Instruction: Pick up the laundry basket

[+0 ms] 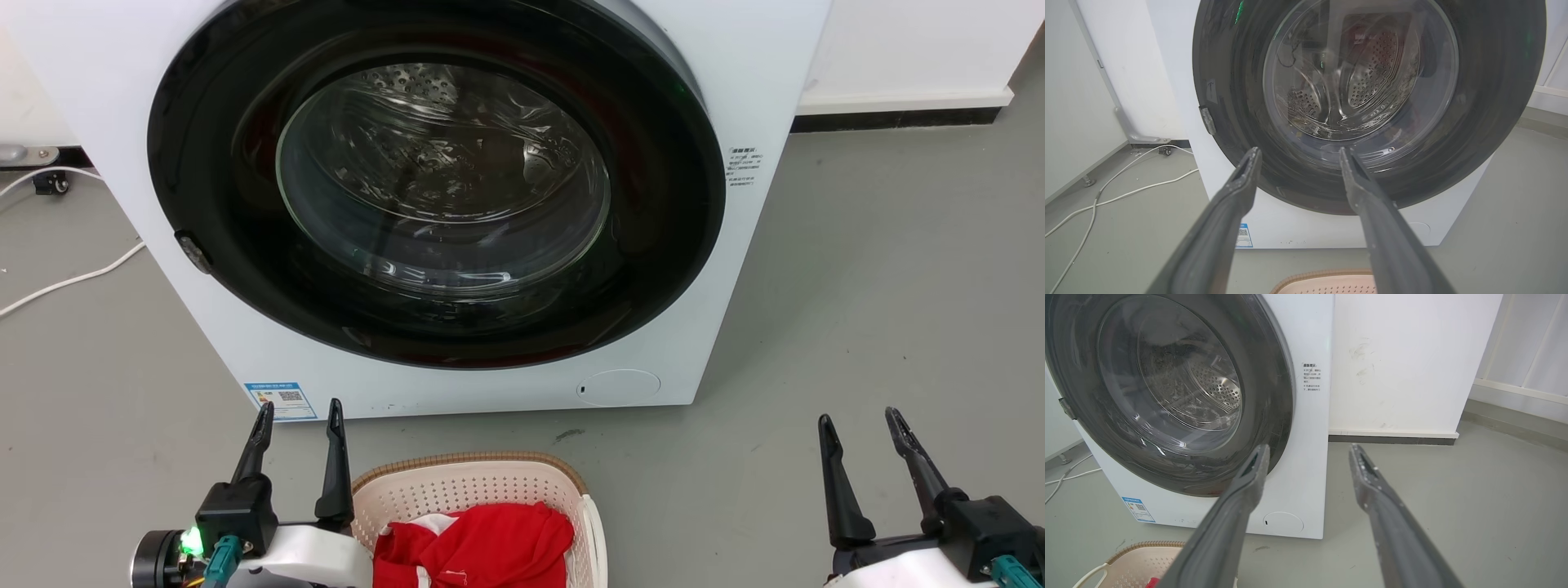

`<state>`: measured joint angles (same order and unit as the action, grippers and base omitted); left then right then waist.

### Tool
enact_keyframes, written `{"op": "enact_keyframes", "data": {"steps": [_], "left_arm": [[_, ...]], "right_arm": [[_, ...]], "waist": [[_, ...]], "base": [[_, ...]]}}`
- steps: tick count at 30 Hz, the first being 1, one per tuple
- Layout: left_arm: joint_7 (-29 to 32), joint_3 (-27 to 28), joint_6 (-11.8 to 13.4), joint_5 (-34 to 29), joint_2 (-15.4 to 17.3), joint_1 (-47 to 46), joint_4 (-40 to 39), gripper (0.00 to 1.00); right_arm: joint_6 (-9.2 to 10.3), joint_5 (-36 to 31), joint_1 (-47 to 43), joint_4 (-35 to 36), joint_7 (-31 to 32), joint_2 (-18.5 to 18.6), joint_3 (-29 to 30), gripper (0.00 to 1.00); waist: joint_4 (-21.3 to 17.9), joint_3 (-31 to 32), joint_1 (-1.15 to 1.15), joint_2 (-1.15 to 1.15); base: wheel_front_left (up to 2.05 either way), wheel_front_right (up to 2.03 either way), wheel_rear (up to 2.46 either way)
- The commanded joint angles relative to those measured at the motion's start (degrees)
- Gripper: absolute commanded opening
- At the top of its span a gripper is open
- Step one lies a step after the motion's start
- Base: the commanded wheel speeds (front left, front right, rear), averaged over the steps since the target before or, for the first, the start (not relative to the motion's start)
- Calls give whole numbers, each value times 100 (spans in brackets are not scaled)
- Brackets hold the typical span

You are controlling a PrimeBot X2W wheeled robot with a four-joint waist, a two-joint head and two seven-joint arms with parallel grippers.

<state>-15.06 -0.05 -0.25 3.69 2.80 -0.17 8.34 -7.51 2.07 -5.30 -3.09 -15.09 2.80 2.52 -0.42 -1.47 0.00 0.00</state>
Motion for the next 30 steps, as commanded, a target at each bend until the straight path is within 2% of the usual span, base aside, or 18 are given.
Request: {"op": "enact_keyframes", "data": {"steps": [1,9,16,30], "left_arm": [[-18,2,25,2,15,66,6,100],[-18,163,-84,-116,16,-26,78,100],[-17,472,-229,-177,140,-359,399,100],[-17,793,-455,-224,614,-1362,1797,100]], "right_arm": [[4,37,-42,-10,-12,15,-9,100],[4,185,133,-7,-12,15,-262,100],[4,336,553,-199,-12,14,-514,100],[4,572,1912,-1402,-11,12,-1557,100]], "waist": [[0,0,0,0],[-1,-67,0,0],[24,-409,0,0],[-58,-1682,0,0]], "base": [[0,0,0],[0,0,0],[0,0,0],[0,0,0]]}}
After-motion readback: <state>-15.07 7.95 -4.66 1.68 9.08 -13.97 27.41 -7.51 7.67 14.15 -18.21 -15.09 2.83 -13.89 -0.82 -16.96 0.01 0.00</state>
